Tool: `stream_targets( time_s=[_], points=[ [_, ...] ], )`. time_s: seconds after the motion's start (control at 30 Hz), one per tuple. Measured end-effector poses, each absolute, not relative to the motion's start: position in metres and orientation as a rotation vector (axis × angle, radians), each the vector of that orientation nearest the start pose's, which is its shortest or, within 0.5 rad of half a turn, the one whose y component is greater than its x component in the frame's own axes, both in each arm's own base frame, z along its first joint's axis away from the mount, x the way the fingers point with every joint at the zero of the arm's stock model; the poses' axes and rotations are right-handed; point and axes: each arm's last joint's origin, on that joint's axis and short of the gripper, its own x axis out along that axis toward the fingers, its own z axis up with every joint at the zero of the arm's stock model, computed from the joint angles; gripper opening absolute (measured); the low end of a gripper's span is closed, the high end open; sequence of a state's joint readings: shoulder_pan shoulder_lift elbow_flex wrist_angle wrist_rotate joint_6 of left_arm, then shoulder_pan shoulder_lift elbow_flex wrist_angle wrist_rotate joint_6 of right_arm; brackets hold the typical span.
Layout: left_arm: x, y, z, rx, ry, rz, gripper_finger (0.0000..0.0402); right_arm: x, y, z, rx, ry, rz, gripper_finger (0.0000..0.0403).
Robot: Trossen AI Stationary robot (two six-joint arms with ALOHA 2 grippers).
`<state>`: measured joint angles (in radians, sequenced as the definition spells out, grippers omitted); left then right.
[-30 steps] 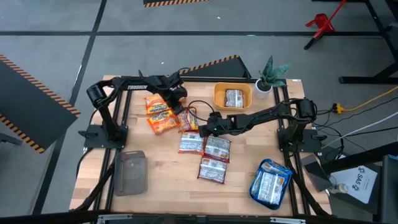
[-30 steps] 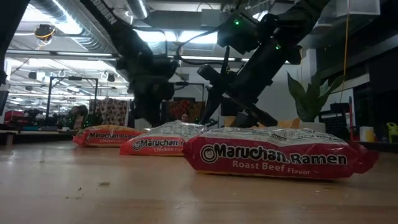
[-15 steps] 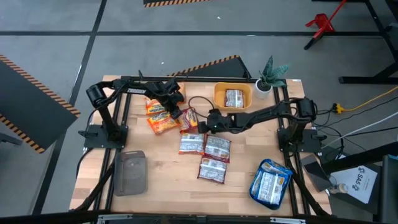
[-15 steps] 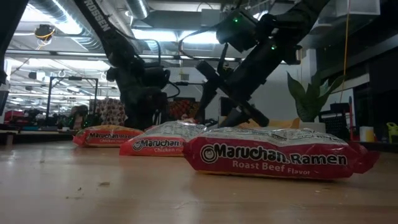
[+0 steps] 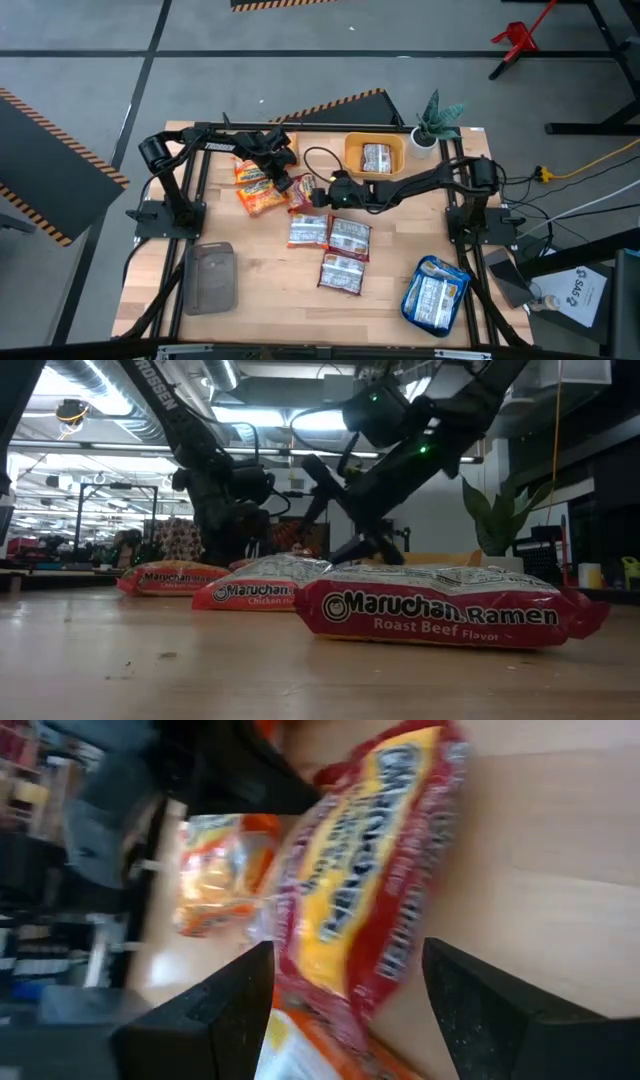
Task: Sort Maruchan noodles
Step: Put the red noodle pack into the yellow bin
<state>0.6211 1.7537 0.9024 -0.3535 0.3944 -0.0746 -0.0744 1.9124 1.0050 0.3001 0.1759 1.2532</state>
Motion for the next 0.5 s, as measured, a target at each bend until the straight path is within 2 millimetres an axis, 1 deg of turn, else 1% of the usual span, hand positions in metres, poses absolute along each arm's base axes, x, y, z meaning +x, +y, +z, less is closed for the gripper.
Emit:
stream_targets(
  time_s=[0.07,0.3,0.5],
  points=[
    [0.257,0.171,0.13,-0.653,1.052,0.245,0.0,0.39,-0.037,0.136,1.194,0.347,-0.556,0.0241],
    [0.257,0.171,0.13,-0.654,1.051,0.255,0.0,0.399,-0.042,0.122,1.222,0.358,-0.576,0.0241],
    [0.258,0.172,0.13,-0.662,1.04,0.266,0.0,0.404,-0.05,0.119,1.249,0.35,-0.59,0.0241]
  ],
)
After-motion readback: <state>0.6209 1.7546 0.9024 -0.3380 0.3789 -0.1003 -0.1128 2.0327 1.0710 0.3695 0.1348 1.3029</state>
